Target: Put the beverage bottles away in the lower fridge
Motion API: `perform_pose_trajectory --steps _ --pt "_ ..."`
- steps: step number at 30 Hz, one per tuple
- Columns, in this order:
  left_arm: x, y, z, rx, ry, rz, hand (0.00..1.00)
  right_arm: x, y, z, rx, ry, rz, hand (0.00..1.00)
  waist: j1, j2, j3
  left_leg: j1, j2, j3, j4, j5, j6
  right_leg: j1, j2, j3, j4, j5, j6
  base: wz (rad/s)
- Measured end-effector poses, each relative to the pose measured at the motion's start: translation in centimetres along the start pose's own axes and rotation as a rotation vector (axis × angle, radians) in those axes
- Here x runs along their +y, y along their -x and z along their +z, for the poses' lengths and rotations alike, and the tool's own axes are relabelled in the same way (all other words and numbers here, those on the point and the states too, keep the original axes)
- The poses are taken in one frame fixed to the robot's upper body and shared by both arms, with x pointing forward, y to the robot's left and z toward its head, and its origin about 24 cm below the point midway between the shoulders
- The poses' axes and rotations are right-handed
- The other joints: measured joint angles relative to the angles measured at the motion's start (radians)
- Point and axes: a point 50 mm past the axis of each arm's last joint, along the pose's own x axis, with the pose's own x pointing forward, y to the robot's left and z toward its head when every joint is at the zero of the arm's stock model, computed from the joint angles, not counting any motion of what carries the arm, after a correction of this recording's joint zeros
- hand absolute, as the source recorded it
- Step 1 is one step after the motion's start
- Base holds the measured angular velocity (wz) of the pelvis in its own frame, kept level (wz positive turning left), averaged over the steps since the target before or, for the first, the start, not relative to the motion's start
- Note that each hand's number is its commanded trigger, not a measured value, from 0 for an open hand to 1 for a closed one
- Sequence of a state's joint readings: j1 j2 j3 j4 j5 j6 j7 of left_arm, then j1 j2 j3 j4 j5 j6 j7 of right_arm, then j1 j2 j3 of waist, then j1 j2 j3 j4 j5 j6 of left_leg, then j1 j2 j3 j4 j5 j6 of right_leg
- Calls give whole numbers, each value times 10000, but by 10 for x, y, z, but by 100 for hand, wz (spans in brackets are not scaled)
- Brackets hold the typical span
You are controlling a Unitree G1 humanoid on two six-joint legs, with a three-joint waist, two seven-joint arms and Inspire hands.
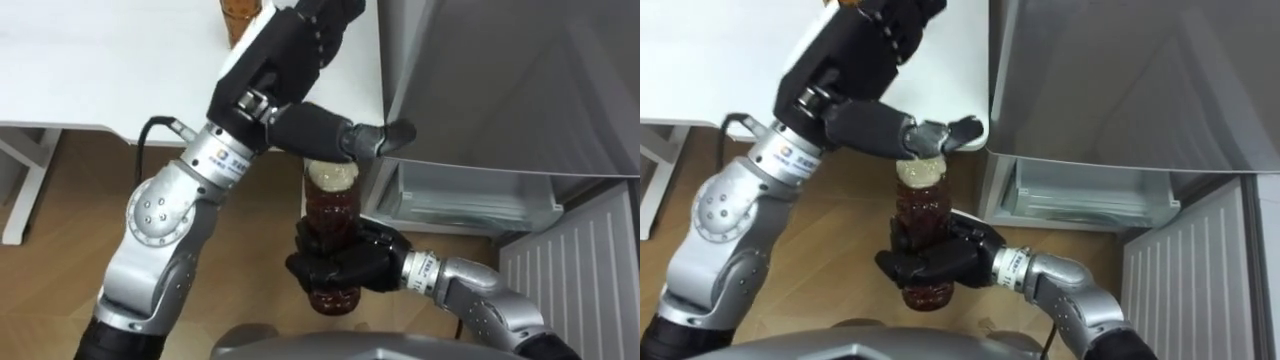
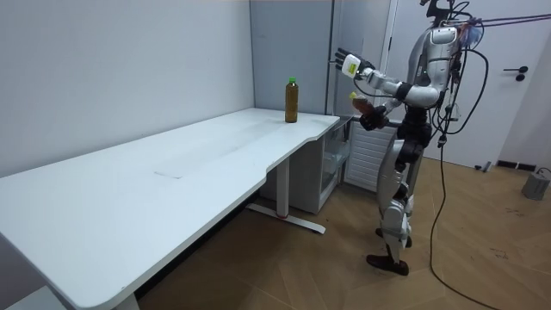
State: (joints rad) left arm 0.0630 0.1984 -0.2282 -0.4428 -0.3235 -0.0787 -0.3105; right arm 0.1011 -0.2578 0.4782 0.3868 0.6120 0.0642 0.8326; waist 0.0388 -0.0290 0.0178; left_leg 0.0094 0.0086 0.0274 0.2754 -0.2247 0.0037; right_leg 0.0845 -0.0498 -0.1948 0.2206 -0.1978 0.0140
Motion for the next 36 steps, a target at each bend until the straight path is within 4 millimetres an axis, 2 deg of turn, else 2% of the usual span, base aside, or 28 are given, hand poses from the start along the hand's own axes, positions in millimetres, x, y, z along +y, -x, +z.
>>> perform_pose_trajectory --steps 5,11,18,24,29,32,36 --pt "11 -1 21 -1225 -654 618 0 -2 6 1 35 170 -171 100 99 139 -39 246 4 8 -70 2 1 138 4 28 -4 -1 1 0" --pt "31 8 47 -2510 -1525 2313 0 -4 24 -8 -170 75 -1008 100 608 239 -21 532 0 17 -257 1 0 489 16 11 -120 -2 3 0" --pt "63 30 70 -3501 -3139 5079 0 -3 37 -19 -430 -327 -1592 100 1313 328 -15 785 -8 -62 -393 41 -24 691 26 -10 -188 -2 2 0" --pt "89 58 87 -4054 -4343 7771 0 -7 53 -23 -569 -421 -2192 100 1643 349 -22 891 -32 -69 -443 45 -19 799 12 -38 -233 -3 5 0" --pt "104 83 76 -3335 -4702 9800 0 -7 58 -28 -384 -422 -2382 100 1799 404 -41 885 -29 -72 -405 40 -21 879 32 -58 -349 4 10 1" --pt "116 100 61 -2810 -3713 10957 0 -7 59 -27 -296 -300 -2461 100 1897 470 -83 920 -30 -73 -415 41 -21 895 34 -62 -353 6 6 0" --pt "130 143 21 -768 -2636 12949 0 -7 59 -27 -258 -289 -2544 100 1904 492 -122 1029 -53 -47 -548 87 -20 895 8 -66 -380 -1 9 -1"
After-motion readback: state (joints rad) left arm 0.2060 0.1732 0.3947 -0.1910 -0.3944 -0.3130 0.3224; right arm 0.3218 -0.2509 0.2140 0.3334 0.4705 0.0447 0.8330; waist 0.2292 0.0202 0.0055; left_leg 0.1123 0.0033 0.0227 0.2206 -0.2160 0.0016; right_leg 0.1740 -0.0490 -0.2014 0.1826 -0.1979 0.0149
